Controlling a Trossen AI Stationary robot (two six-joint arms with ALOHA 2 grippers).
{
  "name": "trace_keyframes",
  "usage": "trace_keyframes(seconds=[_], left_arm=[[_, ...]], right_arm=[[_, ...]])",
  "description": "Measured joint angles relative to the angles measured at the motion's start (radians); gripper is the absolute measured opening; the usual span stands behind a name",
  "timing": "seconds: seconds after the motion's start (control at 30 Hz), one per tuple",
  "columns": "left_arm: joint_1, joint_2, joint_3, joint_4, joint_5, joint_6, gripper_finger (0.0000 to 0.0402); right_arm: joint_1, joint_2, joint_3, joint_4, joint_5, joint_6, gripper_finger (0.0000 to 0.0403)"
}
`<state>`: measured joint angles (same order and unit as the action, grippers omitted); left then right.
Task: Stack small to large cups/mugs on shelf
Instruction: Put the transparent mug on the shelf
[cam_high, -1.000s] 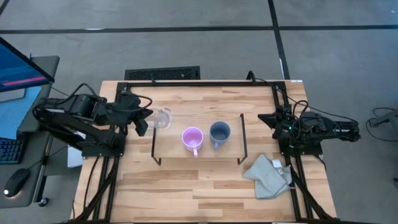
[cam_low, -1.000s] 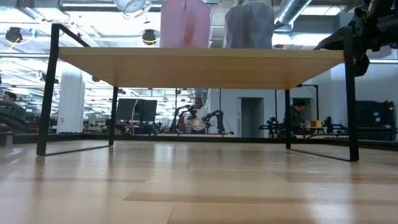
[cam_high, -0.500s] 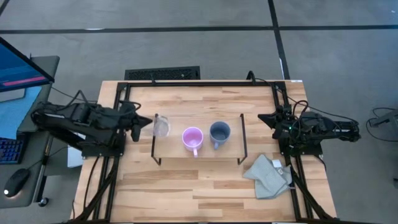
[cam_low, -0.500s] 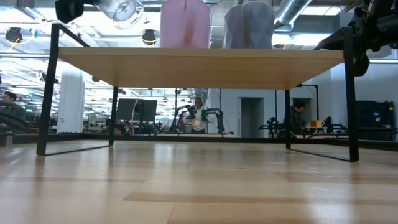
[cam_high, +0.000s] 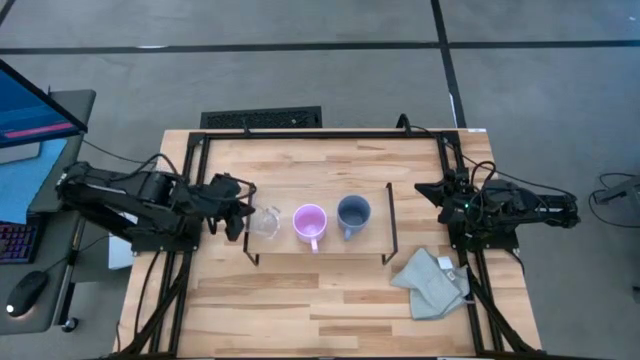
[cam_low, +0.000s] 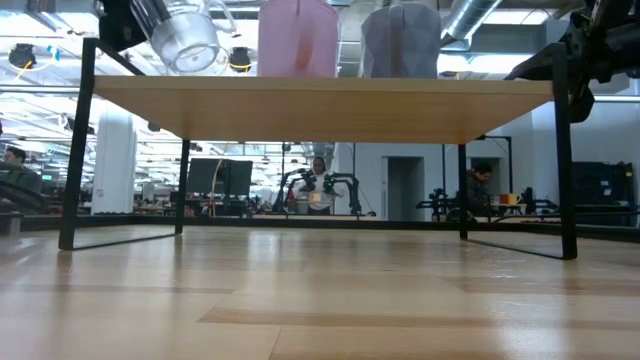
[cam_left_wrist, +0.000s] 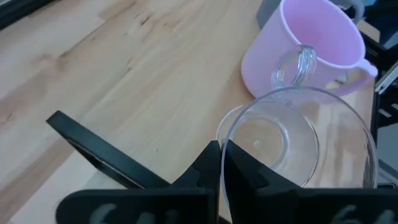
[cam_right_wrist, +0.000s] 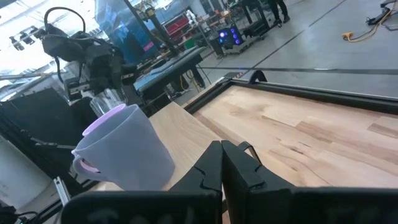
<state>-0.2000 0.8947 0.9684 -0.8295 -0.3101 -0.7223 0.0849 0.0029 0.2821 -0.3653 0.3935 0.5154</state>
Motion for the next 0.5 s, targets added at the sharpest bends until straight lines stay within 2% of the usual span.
trace_keyframes(seconds=[0.3, 0.5], left_arm=[[0.04, 0.067, 0.016, -0.006, 0.025, 0.039, 0.0], [0.064, 0.125, 0.173, -0.138, 0.022, 0.089, 0.0]], right_arm=[[0.0, 0.0, 0.0, 0.0, 0.0, 0.0, 0.0024], [0.0, 0.0, 0.0, 0.0, 0.0, 0.007, 0.0024]])
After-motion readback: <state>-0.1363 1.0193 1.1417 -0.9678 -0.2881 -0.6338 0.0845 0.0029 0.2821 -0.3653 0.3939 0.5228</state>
